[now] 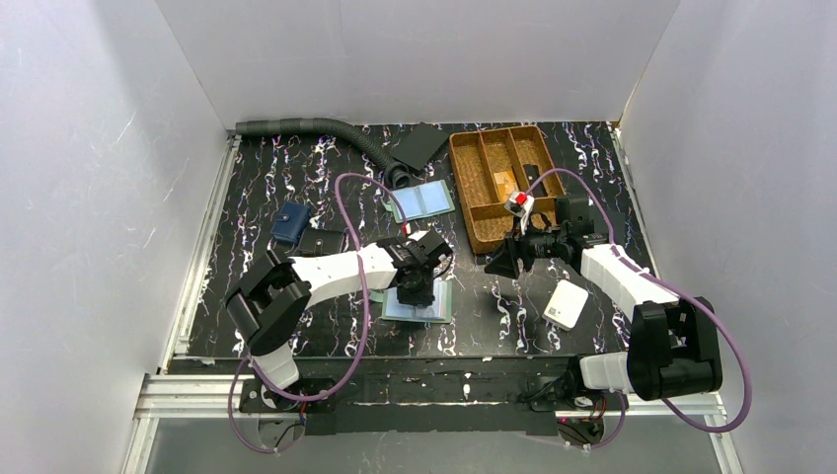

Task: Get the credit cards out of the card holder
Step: Remove the credit card from the card holder.

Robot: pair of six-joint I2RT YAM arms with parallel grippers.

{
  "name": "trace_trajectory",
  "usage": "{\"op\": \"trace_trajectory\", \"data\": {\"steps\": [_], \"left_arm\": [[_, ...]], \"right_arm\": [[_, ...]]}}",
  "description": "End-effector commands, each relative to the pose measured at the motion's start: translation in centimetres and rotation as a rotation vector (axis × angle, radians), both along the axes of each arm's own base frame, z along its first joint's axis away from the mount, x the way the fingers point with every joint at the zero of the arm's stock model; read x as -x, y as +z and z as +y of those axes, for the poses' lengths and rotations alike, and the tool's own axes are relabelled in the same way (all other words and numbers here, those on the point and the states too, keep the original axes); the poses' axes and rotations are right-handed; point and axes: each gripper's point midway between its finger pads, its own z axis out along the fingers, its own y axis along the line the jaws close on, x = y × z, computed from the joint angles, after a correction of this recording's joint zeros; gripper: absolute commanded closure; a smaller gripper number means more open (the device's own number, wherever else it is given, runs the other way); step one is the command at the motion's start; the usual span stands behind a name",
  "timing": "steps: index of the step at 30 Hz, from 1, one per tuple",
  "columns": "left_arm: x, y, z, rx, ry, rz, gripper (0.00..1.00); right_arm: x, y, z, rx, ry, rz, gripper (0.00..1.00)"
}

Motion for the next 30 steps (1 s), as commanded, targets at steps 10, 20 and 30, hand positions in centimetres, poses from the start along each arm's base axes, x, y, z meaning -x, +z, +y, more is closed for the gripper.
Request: {"op": "trace_trajectory", "data": {"steps": [10,20,30], "left_arm": [[0.6,0.5,1.2,0.285,0.062,0.034,0.89],[1.0,-0.4,1.8,0.397,0.12,0.07,1.0],[1.3,-0.6,2.2,0.439,0.136,0.089,1.0]], "right_arm": [[2.1,0.6,3.9,-0.007,0.16,-0.029,0.37],[4.1,-2.8,10.0,0.139,0.261,0.022,0.72],[2.6,-5.3,11.9,0.281,0.16,0.014,0.97]]}}
